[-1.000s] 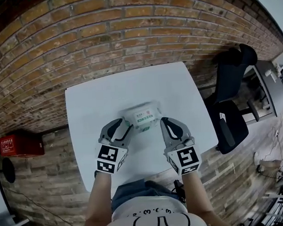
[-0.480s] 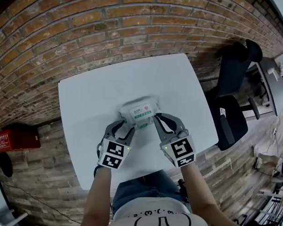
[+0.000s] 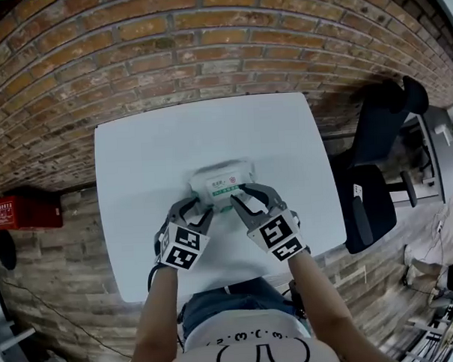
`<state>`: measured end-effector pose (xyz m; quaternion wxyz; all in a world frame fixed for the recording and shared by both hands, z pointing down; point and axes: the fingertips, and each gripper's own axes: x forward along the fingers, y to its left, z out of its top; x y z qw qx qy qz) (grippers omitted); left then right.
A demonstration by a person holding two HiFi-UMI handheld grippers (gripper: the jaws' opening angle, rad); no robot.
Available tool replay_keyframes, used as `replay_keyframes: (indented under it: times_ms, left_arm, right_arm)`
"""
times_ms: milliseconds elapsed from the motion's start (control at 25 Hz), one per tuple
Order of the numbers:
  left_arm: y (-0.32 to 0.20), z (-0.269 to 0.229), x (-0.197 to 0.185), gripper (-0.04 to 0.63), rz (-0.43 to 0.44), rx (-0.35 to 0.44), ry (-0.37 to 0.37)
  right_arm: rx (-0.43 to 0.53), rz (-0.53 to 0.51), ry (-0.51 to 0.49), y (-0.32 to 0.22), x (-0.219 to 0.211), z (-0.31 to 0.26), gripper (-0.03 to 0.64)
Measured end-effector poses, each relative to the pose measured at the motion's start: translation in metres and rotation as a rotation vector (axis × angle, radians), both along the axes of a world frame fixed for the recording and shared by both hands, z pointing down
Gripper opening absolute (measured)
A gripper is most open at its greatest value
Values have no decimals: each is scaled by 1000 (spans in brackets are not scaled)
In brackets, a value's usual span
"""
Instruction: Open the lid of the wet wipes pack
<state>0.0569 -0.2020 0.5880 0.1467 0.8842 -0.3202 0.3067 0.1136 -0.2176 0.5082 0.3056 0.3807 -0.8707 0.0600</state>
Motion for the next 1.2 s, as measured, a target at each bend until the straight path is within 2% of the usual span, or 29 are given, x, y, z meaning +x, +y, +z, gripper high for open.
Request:
replay_keyframes:
  times_ms: [200, 560, 840, 1200]
  left_arm:
    - [2, 0, 1, 179, 20, -9, -21]
    - [0, -1, 1, 179, 14, -8, -43]
    - [-1, 1, 1, 179, 17, -13, -50]
    - [-2, 3, 2, 179, 32, -21, -55]
  right_arm:
    - [-57, -199, 154, 4, -10, 29, 112]
    - [-16, -491, 410, 4, -12, 70, 128]
    - [-19, -537, 417, 2, -13, 76, 104]
    - [-136, -550, 349, 9, -12, 68, 36]
